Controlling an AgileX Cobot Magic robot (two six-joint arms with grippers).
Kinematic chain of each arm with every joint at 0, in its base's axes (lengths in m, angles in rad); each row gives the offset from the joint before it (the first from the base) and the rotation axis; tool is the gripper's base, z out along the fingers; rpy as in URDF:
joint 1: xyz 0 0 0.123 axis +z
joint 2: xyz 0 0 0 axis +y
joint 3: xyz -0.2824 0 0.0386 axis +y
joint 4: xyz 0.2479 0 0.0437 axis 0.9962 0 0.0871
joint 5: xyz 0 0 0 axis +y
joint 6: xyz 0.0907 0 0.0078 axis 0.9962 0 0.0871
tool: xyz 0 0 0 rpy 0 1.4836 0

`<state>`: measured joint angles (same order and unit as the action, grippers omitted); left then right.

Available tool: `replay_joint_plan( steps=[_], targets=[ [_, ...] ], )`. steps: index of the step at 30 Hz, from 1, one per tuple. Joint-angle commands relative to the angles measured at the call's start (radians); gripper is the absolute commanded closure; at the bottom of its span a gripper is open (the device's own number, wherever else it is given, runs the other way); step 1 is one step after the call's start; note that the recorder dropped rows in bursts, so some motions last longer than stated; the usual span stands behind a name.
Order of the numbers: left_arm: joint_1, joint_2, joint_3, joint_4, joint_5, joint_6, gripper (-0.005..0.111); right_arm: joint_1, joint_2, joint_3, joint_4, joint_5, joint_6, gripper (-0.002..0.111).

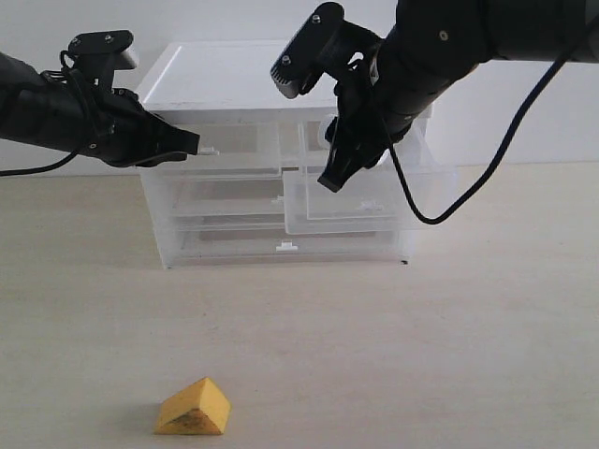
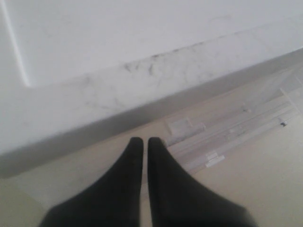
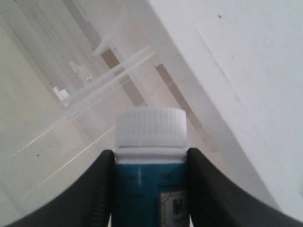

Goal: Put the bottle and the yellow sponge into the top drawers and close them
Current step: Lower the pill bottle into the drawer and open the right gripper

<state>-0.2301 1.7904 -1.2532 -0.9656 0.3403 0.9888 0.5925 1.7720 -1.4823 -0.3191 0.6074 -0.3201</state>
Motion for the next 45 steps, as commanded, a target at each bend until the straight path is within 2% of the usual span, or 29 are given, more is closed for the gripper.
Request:
replay_joint_plan(
  steps=[1, 4, 9, 21, 30, 39, 45],
  targets=[
    [-0.001, 0.002, 0.003, -0.001, 0.004, 0.007, 0.103, -0.005, -0.004, -0.007, -0.004, -0.004, 0.013, 0.07],
    [-0.001, 0.002, 0.003, -0.001, 0.004, 0.007, 0.103, -0.005, -0.004, -0.007, -0.004, -0.006, 0.027, 0.069],
    [-0.001, 0.002, 0.003, -0.001, 0.004, 0.007, 0.103, -0.005, -0.006, -0.007, -0.011, -0.004, 0.035, 0.052],
    [-0.001, 0.002, 0.003, -0.001, 0.001, 0.007, 0.103, -0.005, -0.076, -0.007, -0.076, 0.005, 0.209, 0.053],
    [-0.001, 0.002, 0.003, -0.001, -0.001, 0.007, 0.103, -0.005, -0.229, -0.007, 0.108, 0.217, 0.464, 0.053],
    [-0.001, 0.002, 0.003, -0.001, 0.004, 0.007, 0.103, -0.005, -0.235, -0.005, 0.249, 0.475, 0.472, 0.053],
    [-0.001, 0.002, 0.003, -0.001, 0.004, 0.007, 0.103, -0.003, -0.235, 0.07, 0.298, 0.449, 0.494, 0.053]
  ],
)
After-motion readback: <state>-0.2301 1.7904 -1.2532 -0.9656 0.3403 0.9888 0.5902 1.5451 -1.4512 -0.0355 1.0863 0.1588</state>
